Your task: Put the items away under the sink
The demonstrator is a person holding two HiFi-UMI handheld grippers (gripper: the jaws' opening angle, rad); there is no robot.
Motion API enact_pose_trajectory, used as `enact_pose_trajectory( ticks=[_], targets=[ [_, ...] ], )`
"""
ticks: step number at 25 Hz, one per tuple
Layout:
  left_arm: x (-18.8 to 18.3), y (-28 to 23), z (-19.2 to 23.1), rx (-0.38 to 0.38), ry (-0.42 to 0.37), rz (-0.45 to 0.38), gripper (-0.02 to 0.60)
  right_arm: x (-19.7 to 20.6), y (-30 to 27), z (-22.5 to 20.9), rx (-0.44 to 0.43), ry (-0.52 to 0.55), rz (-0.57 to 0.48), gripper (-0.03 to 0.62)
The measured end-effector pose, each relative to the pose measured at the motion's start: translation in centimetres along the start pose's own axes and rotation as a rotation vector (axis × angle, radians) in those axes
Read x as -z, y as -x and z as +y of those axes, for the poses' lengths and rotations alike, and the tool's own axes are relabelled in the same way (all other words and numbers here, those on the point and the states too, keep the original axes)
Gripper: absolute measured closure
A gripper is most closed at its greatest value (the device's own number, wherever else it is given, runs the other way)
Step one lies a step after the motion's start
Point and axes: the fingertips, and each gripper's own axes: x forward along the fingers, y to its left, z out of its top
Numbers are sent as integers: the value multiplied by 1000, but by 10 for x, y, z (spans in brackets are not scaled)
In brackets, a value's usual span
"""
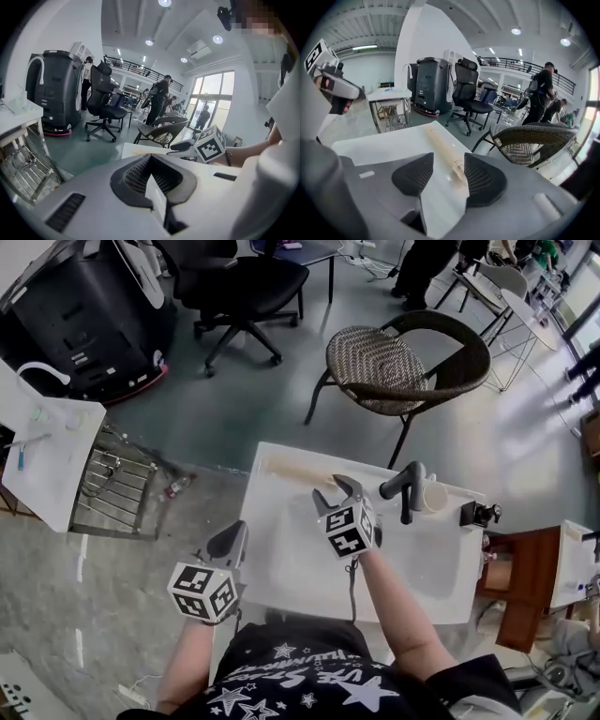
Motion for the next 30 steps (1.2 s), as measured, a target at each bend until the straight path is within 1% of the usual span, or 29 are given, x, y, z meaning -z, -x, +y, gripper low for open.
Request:
enact_pose_trajectory(
  ticks=[3, 6, 11, 13, 15, 17, 21, 24, 26, 30],
  targets=[
    [0, -8, 4, -5, 0, 10, 572, 3, -19, -6, 6, 85, 44, 414],
    [1, -12, 8, -10, 5, 27, 572, 10, -34, -4, -30, 163, 112, 407],
    [3, -18, 13, -16, 7, 50, 572, 19, -54, -5, -85, 251, 203, 390],
    [2, -18, 15, -16, 6, 51, 572, 17, -58, -6, -105, 252, 215, 393],
    [0, -18, 17, -17, 9, 49, 572, 15, -61, -5, -128, 240, 230, 432],
    [-2, -17, 19, -20, 15, 43, 572, 15, -62, -5, -135, 229, 238, 456],
    [-3, -13, 24, -25, 24, 32, 572, 13, -65, -7, -113, 210, 235, 485],
    [-3, -7, 27, -27, 30, 18, 572, 8, -64, -9, -82, 220, 232, 533],
    [-2, -2, 29, -28, 32, 9, 572, 3, -60, -7, -81, 204, 214, 554],
    [-2, 10, 27, -23, 35, -17, 572, -11, -41, 5, -88, 165, 163, 559]
  ],
)
